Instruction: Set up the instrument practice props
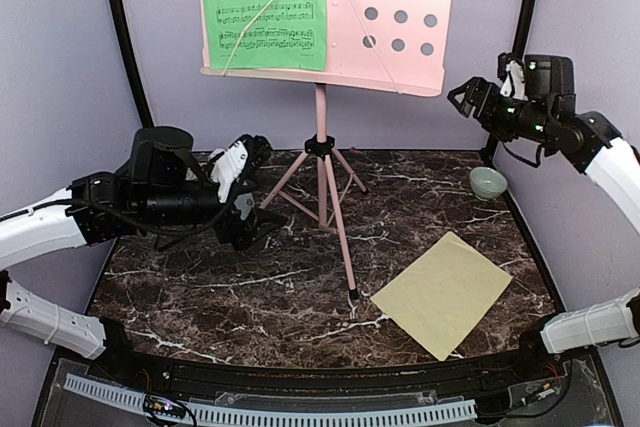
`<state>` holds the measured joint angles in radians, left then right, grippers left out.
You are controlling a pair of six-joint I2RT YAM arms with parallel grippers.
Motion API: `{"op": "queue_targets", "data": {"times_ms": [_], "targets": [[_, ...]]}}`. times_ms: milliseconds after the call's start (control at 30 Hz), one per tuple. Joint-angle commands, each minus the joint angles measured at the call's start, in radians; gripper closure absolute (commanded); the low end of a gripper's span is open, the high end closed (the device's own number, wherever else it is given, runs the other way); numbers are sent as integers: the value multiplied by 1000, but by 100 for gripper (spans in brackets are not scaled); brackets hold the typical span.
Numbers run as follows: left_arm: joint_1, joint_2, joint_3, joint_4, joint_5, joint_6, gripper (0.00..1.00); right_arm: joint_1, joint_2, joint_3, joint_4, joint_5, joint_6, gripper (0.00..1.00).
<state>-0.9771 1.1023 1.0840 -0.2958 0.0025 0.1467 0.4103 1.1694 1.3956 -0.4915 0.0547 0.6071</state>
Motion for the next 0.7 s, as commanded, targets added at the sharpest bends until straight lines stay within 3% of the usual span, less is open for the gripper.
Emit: {"op": "queue_targets", "data": {"times_ms": [0,133,267,667], "targets": [[13,75,-90,171,28,-124,17,-2,-9,-118,111,-164,57,22],[53,166,-154,290,55,-206,26,16,3,-304,221,-267,58,26],[120,228,-187,389,68,-266,34,53,54,-384,317,-274,50,31],[161,490,-234,674,36,-282,49,130,335,-421,566,-308,76,44]]}}
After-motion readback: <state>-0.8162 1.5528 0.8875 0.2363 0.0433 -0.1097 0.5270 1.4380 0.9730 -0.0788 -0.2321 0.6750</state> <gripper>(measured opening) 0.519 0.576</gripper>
